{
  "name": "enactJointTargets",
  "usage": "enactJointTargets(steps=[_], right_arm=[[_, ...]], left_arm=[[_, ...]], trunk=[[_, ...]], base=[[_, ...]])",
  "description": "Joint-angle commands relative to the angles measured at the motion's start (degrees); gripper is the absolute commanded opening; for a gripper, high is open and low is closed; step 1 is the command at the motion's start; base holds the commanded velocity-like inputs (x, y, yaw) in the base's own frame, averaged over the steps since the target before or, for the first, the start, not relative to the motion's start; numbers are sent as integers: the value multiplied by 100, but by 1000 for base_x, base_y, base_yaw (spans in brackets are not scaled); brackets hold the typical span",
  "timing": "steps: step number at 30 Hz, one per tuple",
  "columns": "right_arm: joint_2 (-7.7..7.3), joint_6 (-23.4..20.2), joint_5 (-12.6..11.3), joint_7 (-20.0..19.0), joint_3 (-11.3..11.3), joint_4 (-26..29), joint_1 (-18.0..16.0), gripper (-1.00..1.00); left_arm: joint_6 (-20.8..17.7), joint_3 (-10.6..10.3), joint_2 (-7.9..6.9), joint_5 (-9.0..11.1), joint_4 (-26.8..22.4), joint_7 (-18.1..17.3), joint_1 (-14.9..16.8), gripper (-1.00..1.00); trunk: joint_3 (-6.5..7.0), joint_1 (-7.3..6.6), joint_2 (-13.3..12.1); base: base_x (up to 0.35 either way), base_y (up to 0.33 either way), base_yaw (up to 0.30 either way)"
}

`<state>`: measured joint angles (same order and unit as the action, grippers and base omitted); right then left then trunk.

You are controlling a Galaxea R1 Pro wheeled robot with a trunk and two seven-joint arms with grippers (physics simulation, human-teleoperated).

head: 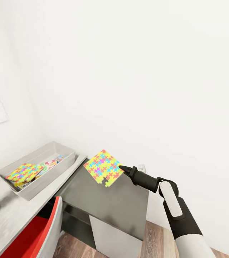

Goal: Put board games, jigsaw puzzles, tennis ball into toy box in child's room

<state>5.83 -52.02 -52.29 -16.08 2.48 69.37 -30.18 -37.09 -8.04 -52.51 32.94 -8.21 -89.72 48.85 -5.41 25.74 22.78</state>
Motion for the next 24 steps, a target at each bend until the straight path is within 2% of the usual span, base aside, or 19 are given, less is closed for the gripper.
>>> enactJointTargets(steps=[1,24], right_arm=[[6,-34,46,-44,22,3,-6,-100],[5,-10,52,-44,25,28,-6,-100]], left_arm=[[2,-53,11,20,70,-28,11,100],[79,-74,32,2,135,-28,10,100]], trunk=[[-14,4,14],[-16,4,14]], base=[[0,0,38],[0,0,4]])
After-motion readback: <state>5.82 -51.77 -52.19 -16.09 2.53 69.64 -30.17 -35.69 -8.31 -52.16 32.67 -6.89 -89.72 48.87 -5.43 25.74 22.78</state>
